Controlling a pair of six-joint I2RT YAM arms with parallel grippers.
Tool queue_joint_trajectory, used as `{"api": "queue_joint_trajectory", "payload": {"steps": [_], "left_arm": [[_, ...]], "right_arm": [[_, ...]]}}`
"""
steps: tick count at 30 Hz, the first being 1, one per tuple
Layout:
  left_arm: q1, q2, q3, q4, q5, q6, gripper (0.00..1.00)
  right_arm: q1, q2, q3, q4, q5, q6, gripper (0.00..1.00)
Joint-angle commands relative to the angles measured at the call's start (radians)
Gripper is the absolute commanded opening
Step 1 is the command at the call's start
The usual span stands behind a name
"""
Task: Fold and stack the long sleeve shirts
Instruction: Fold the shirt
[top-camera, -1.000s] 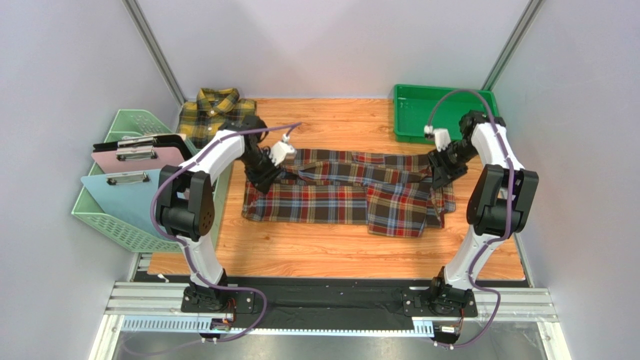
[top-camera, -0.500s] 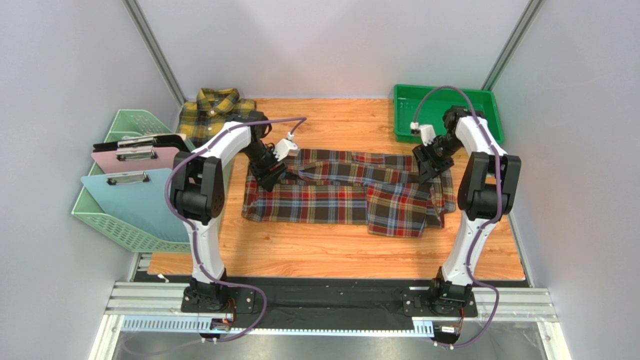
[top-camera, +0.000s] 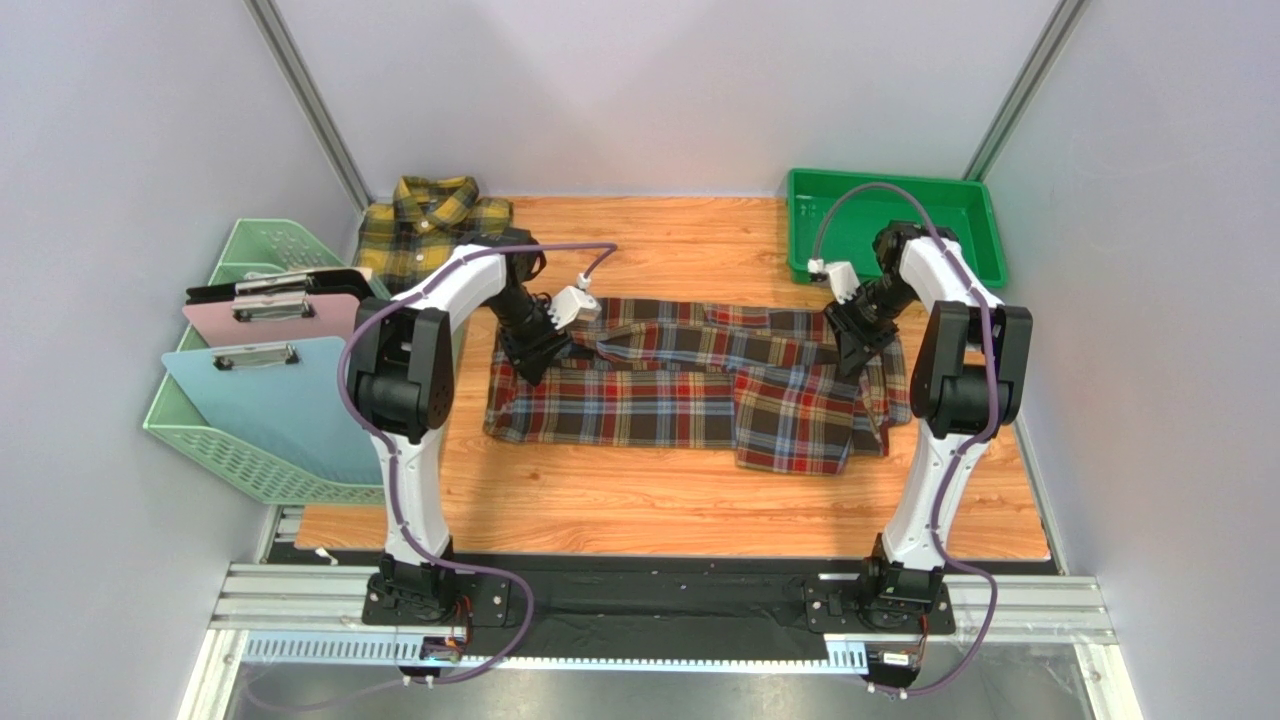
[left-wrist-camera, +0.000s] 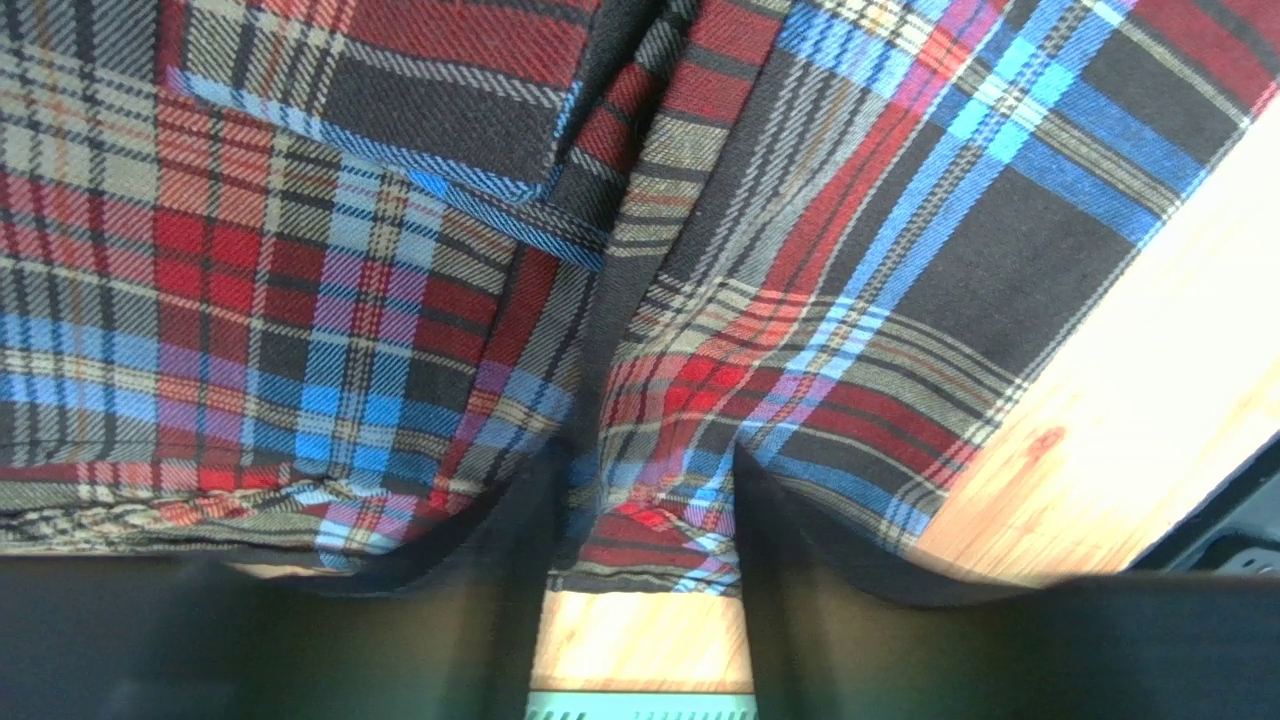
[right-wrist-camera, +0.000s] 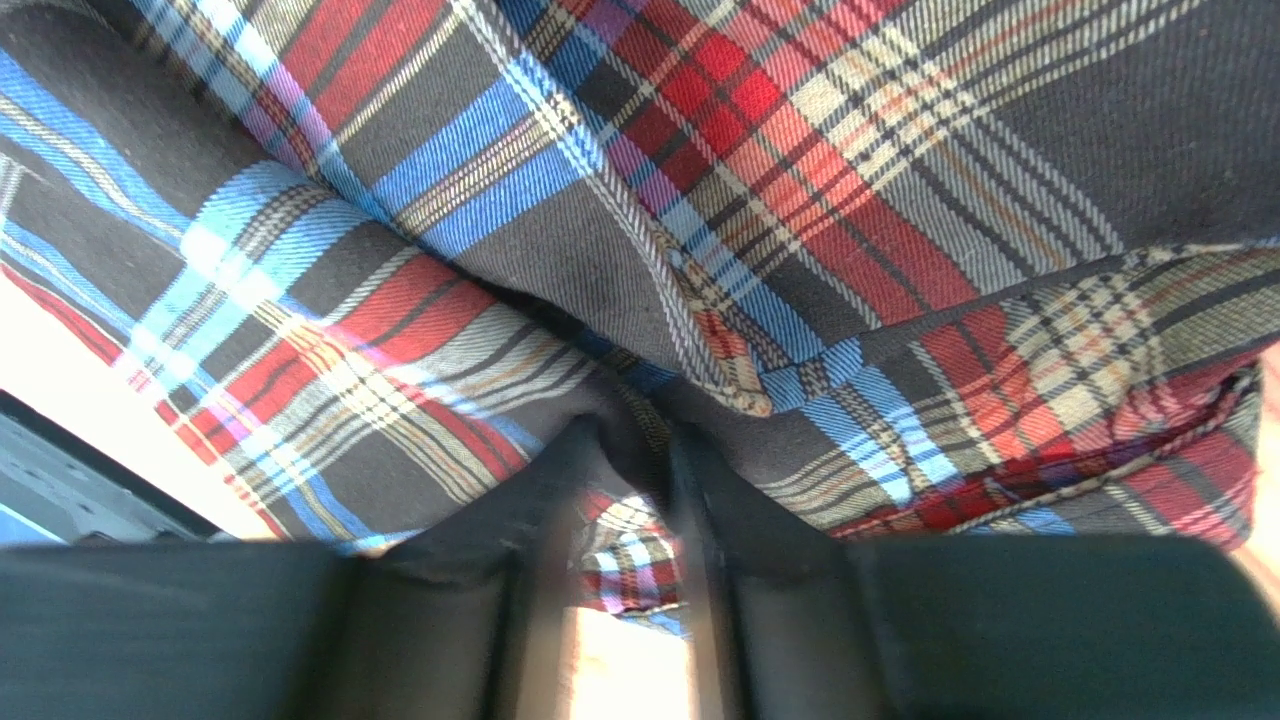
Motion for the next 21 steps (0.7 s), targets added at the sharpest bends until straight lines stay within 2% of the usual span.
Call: {"api": "queue_joint_trajectory", "payload": {"steps": [1, 2, 3, 5, 6, 14, 21], "left_arm": [[0.006, -0.001, 0.023, -0.005, 0.011, 0.034, 0.33], [0.006, -0.007, 0.026, -0.013, 0.011, 0.034, 0.27], [0.007, -0.019, 0.027, -0.016, 0.013, 0.034, 0.14], [0.007, -0.033, 0.034, -0.025, 0.017, 0.028, 0.02], [0.009, -0.050, 0.032, -0.027, 0.017, 0.027, 0.00], [0.041, -0.090, 0.067, -0.048, 0.019, 0.017, 0.00], [0.049, -0.030, 0.093, -0.022, 0.019, -0.009, 0.00]], "right_arm": [[0.005, -0.015, 0.007, -0.003, -0.002, -0.022, 0.17], [0.005, -0.020, 0.009, -0.006, -0.003, -0.023, 0.07], [0.005, -0.030, 0.012, -0.018, -0.008, -0.032, 0.03], [0.005, -0.046, 0.016, -0.026, -0.015, -0.038, 0.00], [0.005, -0.063, 0.016, -0.029, -0.017, -0.045, 0.00], [0.002, -0.077, 0.105, -0.060, -0.011, -0.058, 0.00], [0.005, 0.002, 0.128, -0.044, -0.002, -0.029, 0.00]]}}
